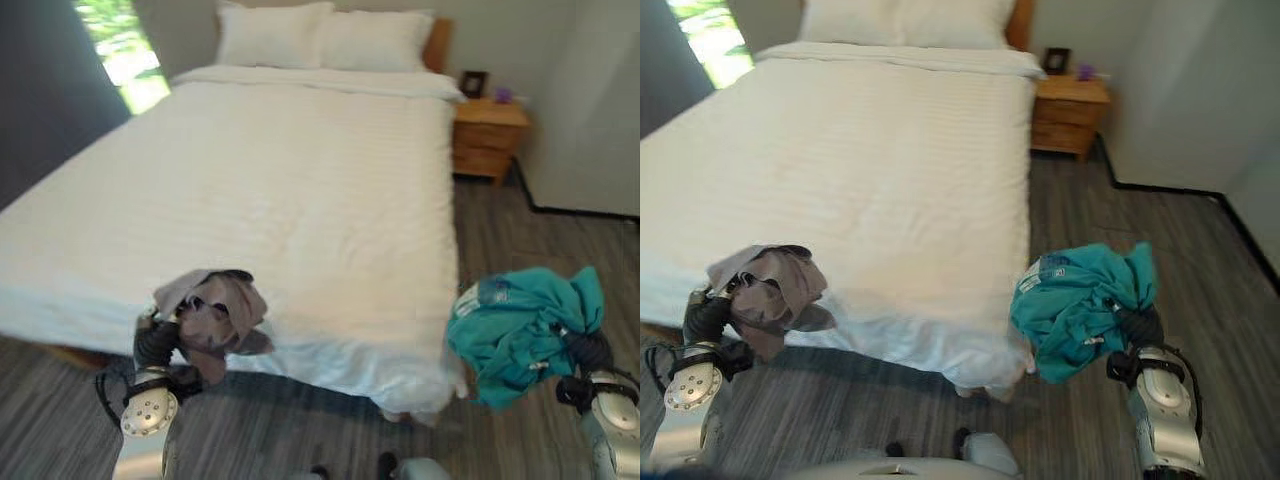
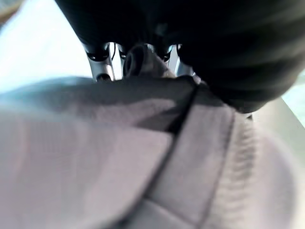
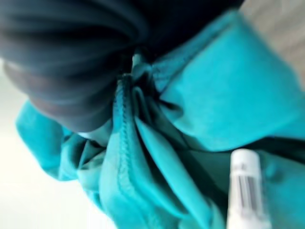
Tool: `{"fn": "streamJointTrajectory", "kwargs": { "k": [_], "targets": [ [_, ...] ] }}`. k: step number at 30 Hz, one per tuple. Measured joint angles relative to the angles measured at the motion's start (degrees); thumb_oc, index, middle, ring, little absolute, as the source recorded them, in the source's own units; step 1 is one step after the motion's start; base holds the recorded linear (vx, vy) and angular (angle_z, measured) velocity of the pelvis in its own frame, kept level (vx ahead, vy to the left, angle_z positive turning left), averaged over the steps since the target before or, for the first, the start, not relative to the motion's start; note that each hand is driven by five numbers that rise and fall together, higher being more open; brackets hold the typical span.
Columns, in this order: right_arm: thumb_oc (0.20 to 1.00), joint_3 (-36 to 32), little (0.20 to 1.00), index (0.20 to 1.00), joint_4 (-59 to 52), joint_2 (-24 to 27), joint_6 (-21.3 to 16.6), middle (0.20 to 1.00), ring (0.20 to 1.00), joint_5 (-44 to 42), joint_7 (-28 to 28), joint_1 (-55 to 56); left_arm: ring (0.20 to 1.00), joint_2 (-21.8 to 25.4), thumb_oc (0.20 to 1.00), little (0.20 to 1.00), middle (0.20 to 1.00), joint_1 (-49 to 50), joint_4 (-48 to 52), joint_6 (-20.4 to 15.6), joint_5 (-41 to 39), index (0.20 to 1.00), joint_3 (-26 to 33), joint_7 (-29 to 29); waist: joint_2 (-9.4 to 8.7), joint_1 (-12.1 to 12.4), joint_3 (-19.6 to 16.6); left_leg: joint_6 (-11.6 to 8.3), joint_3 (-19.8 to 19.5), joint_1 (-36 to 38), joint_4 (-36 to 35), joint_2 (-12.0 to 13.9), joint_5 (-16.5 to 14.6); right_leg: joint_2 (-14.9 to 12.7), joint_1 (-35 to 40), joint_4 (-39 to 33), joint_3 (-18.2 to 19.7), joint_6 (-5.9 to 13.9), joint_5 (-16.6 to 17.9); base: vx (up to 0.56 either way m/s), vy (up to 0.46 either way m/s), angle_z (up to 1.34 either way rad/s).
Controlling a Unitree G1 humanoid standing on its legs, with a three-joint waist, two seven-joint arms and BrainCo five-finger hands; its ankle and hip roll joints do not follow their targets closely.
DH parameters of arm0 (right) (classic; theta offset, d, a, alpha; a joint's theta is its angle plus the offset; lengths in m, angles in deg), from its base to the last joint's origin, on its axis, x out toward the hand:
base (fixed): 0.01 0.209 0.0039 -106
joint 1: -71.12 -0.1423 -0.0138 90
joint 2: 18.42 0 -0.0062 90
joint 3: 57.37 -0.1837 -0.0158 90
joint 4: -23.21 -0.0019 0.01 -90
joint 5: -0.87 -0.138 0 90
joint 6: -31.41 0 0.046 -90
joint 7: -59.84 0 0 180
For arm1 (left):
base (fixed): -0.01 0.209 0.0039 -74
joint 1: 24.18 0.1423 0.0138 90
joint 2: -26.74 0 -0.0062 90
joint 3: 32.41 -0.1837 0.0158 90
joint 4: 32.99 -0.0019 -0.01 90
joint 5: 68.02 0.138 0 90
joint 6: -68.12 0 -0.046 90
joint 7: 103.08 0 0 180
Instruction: Pick up bed clothes into laundry basket.
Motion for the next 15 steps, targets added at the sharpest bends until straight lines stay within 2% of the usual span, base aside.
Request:
{"fn": "streamJointTrajectory", "kwargs": {
  "k": [1,2,3,4,5,6,7,8,9,10,11,12,13,15],
  "targets": [
    [0.200,-0.63,0.200,0.200,0.09,-0.03,-0.60,0.200,0.200,0.00,0.35,-1.12,0.200,-0.33,0.200,0.200,0.200,-0.58,-0.01,-0.22,0.00,0.200,0.00,-0.29,0.51,-0.12,-0.01,0.28,-2.48,0.28,0.80,-0.62,-0.87,0.87,0.06,-1.18,2.44,0.66,1.20,-0.09,0.154,-1.73],
    [0.200,-1.21,0.200,0.200,0.01,-0.11,-1.19,0.200,0.200,-0.02,0.97,-1.64,0.200,-0.22,0.200,0.200,0.200,-1.90,-0.19,-0.38,0.02,0.200,-0.17,-0.17,1.10,-0.35,0.23,-0.40,-1.78,0.08,0.96,-0.53,-1.41,0.94,0.34,-2.12,2.80,0.43,2.12,-0.15,0.234,-1.07],
    [0.200,-2.86,0.200,0.200,-0.18,-0.58,-1.41,0.200,0.200,-0.02,1.54,-0.24,0.200,-0.37,0.200,0.200,0.200,-3.68,-0.24,-0.64,-0.01,0.200,-0.42,-0.03,1.05,-2.98,0.26,0.52,-0.79,0.14,0.75,-0.75,-2.13,1.51,0.39,-3.05,4.74,1.35,2.68,-0.22,0.338,-1.10],
    [0.200,-5.43,0.200,0.200,-0.94,-2.65,-2.17,0.200,0.200,-0.02,1.83,1.72,0.200,-0.32,0.200,0.200,0.200,-4.24,0.65,-1.15,0.01,0.200,-0.47,0.05,1.12,-5.44,0.40,1.11,4.37,1.29,-3.39,0.03,-2.14,2.33,-0.53,-6.17,8.32,4.24,4.54,-0.17,0.242,-1.26],
    [0.200,-6.65,0.200,0.200,-1.39,-3.88,-2.44,0.200,0.200,-0.03,1.92,2.42,0.200,-0.34,0.200,0.200,0.200,-3.90,1.50,-1.45,0.01,0.200,-0.46,-0.10,1.49,-5.96,0.72,1.95,8.75,2.00,-5.89,0.47,-2.16,2.37,-1.18,-8.68,10.30,6.05,5.13,-0.19,0.209,-1.61],
    [0.200,-7.69,0.200,0.200,-1.35,-4.88,-2.53,0.200,0.200,-0.04,2.30,2.21,0.200,0.22,0.200,0.200,0.200,-4.57,1.43,-1.80,0.01,0.200,-0.64,-0.04,3.11,-5.31,1.10,3.00,13.57,1.92,-8.76,2.54,-1.80,1.53,-2.34,-8.56,7.88,6.79,6.22,-0.34,0.089,-1.82],
    [0.200,-7.39,0.200,0.200,-0.88,-5.38,-1.51,0.200,0.200,-0.10,3.58,2.96,0.200,0.29,0.200,0.200,0.200,-6.30,0.11,-1.61,0.09,0.200,-0.56,0.53,2.43,-5.97,1.95,4.11,18.52,1.61,-8.93,1.78,-1.21,0.09,-5.12,-6.33,6.12,6.78,5.95,-0.30,0.096,-1.76],
    [0.200,-6.18,0.200,0.200,-0.58,-5.60,-1.56,0.200,0.200,-0.10,3.58,3.39,0.200,0.75,0.200,0.200,0.200,-6.09,-0.36,-1.60,0.17,0.200,-0.59,0.52,2.05,-6.03,3.18,4.97,21.70,1.37,-7.34,1.14,-1.67,-1.67,-5.08,-6.36,1.31,5.48,5.91,-0.48,0.133,-2.56],
    [0.200,-4.04,0.200,0.200,0.26,-6.10,-1.07,0.200,0.200,-0.08,3.50,4.18,0.200,1.56,0.200,0.200,0.200,-5.64,-0.21,-1.65,0.95,0.200,-0.64,1.14,2.18,-4.10,4.91,6.52,26.95,1.30,-5.01,1.55,-3.57,-7.08,-6.49,-6.15,-14.97,2.77,5.13,-0.36,0.149,-2.27],
    [0.200,-2.84,0.200,0.200,0.24,-6.27,-0.70,0.200,0.200,-0.09,3.01,7.13,0.200,0.63,0.200,0.200,0.200,-5.58,-1.26,-1.60,1.55,0.200,-1.12,1.92,3.78,-5.60,5.73,7.15,30.39,0.64,-3.80,2.69,-3.57,-12.00,-6.77,3.87,-23.73,3.81,0.72,-0.48,0.160,-2.28],
    [0.200,-1.73,0.200,0.200,0.22,-6.27,-0.11,0.200,0.200,-0.07,2.45,7.76,0.200,-0.08,0.200,0.200,0.200,-5.38,-1.21,-1.85,1.51,0.200,-0.83,1.97,4.42,-4.96,5.81,7.14,32.72,1.89,-4.88,3.91,-3.56,-12.44,-6.50,10.80,-24.44,4.29,-1.74,-0.23,0.072,-1.38],
    [0.200,-1.02,0.200,0.200,0.12,-6.28,0.33,0.200,0.200,-0.03,1.64,7.98,0.200,-0.73,0.200,0.200,0.200,-5.05,-1.27,-1.82,1.27,0.200,-0.68,1.95,4.92,-4.07,5.76,7.11,34.90,2.33,-5.44,5.25,-3.37,-12.16,-4.76,14.09,-24.34,5.17,-3.65,-0.21,0.025,-1.48],
    [0.200,-0.20,0.200,0.200,-0.33,-6.30,0.40,0.200,0.200,-0.02,1.35,7.87,0.200,-1.10,0.200,0.200,0.200,-4.98,-1.13,-1.79,1.17,0.200,-0.77,2.09,5.08,-2.11,5.71,6.77,35.38,2.48,-5.79,6.25,-2.91,-12.15,-0.83,13.30,-25.21,6.22,-4.88,-0.18,-0.009,-1.27],
    [0.200,-0.02,0.200,0.200,-1.72,-6.29,0.35,0.200,0.200,-0.02,1.46,6.76,0.200,-1.30,0.200,0.200,0.200,-4.94,-1.10,-1.67,1.03,0.200,-0.75,2.09,3.83,-0.88,5.29,6.27,37.73,1.88,-5.65,6.81,-2.54,-15.14,5.23,9.93,-31.66,6.82,-6.62,-0.13,-0.011,-0.96]
  ]
}}
